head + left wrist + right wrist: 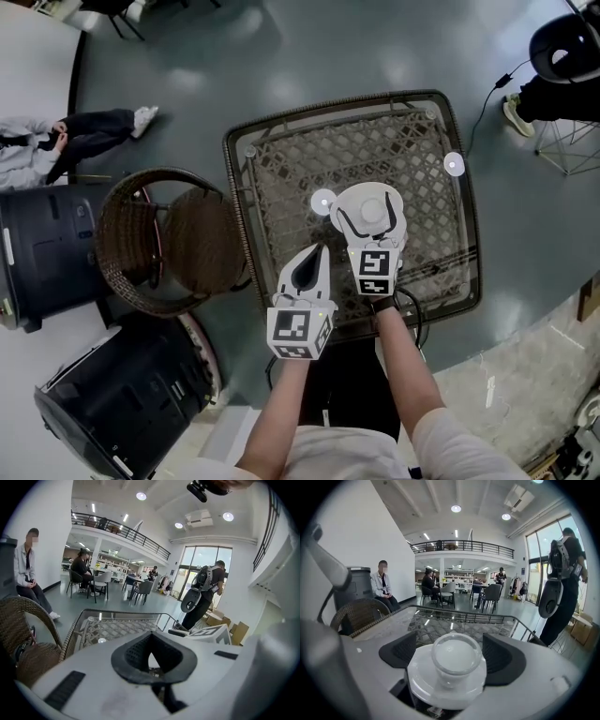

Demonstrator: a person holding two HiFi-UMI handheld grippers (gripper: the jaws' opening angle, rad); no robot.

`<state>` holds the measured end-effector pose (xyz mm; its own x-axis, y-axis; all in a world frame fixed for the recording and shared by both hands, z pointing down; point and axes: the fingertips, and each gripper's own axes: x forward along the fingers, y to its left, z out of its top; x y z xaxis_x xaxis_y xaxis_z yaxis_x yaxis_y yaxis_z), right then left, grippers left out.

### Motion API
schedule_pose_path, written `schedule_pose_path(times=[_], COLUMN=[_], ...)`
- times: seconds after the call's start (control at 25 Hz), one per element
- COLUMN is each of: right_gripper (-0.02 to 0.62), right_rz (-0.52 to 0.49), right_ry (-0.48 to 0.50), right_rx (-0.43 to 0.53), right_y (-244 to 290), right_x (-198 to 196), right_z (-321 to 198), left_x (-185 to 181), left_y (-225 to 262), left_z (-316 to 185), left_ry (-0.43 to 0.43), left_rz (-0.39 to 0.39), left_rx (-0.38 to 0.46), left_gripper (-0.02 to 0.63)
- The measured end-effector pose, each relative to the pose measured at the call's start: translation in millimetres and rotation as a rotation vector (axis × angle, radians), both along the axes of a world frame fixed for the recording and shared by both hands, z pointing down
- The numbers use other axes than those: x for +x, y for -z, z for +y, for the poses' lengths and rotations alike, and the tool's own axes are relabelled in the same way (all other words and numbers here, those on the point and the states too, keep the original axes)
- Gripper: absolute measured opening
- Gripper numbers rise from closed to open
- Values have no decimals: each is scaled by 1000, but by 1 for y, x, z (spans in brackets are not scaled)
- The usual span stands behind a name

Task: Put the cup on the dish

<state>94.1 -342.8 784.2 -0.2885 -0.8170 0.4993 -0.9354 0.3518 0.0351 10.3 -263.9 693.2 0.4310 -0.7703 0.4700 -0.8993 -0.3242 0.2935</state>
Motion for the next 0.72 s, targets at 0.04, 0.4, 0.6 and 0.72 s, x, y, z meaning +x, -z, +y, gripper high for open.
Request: schedule_pose_path(times=[0.04,0.4,0.6,0.72], right_gripper=[433,338,220,135], right_rz=[2,-10,9,-1], right_ry=[-3,-36,-36,-35], right_rx=[7,85,195,246], right_y=[8,107,187,231], right_x=[2,22,15,11], right_z=[4,55,75,89], left_x=[-2,-20,-32,-28], left_y=[5,64,111,147], left_z=[0,15,21,29], left_ry=[1,35,57,15], left_rz=[1,-17,-17,-32], left_rx=[8,86,162,236], left_gripper=[3,3,3,3])
